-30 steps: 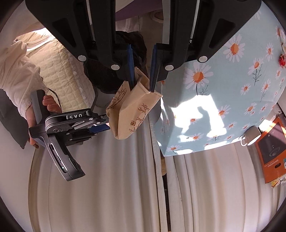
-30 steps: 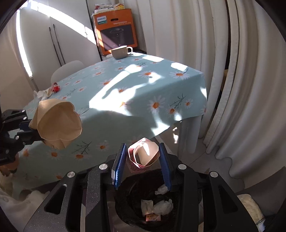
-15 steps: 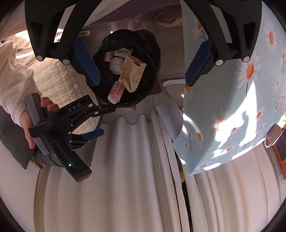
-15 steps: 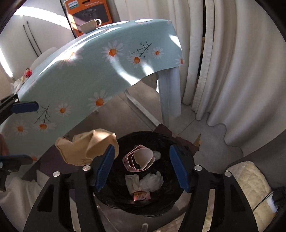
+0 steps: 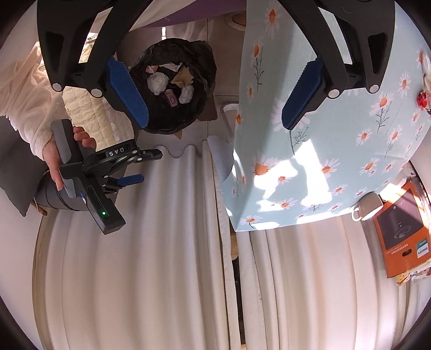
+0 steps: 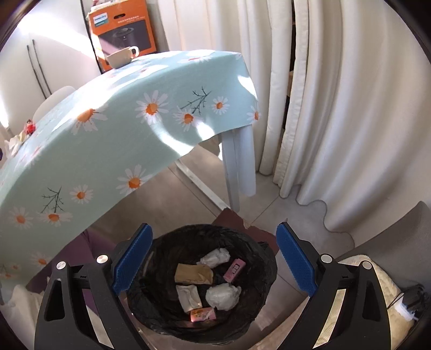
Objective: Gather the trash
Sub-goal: 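Open both grippers to drop the wrapper and paper bag into the bin, then move both open tools back over the table toward the remaining trash, then close the right gripper on the red-and-pink crumpled wrapper, then lift the red wrapper with the right gripper while the left gripper grasps the clear plastic bag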
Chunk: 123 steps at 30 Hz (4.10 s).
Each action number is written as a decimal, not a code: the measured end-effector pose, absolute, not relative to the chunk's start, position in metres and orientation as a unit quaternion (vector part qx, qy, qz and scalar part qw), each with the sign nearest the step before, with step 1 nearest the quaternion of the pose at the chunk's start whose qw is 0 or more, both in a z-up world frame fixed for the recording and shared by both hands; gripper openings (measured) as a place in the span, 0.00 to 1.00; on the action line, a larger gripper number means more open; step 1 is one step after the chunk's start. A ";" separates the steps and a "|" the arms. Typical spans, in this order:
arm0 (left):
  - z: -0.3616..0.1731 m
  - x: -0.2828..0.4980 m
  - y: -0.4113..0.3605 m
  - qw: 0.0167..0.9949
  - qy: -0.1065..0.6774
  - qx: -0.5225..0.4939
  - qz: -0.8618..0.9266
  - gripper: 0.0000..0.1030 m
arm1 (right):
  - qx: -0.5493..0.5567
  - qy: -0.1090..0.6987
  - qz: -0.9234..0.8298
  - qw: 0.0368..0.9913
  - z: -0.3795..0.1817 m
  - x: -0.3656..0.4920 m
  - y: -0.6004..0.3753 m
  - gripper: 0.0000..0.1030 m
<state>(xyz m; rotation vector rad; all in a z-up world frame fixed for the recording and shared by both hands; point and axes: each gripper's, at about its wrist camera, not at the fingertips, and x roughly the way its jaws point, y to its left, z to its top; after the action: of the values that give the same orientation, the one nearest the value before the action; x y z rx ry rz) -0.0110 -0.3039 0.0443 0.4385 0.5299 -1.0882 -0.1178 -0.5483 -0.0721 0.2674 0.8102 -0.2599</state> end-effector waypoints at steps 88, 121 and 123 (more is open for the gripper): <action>0.039 0.146 0.059 0.933 0.359 0.031 -0.026 0.94 | -0.058 0.352 0.234 0.904 0.036 0.291 -0.150 0.39; 0.025 0.255 -0.043 0.886 0.446 0.061 -0.111 0.76 | -0.019 0.308 0.226 0.924 0.069 0.282 -0.180 0.40; 0.022 0.261 -0.044 0.882 0.453 0.057 -0.114 0.63 | -0.024 0.309 0.224 0.924 0.068 0.282 -0.179 0.40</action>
<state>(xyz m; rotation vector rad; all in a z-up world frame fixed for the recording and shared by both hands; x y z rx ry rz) 0.2612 -0.0442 0.0215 0.1178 0.9430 -0.2366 0.2819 -0.1792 0.0675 -0.0484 0.6349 0.4589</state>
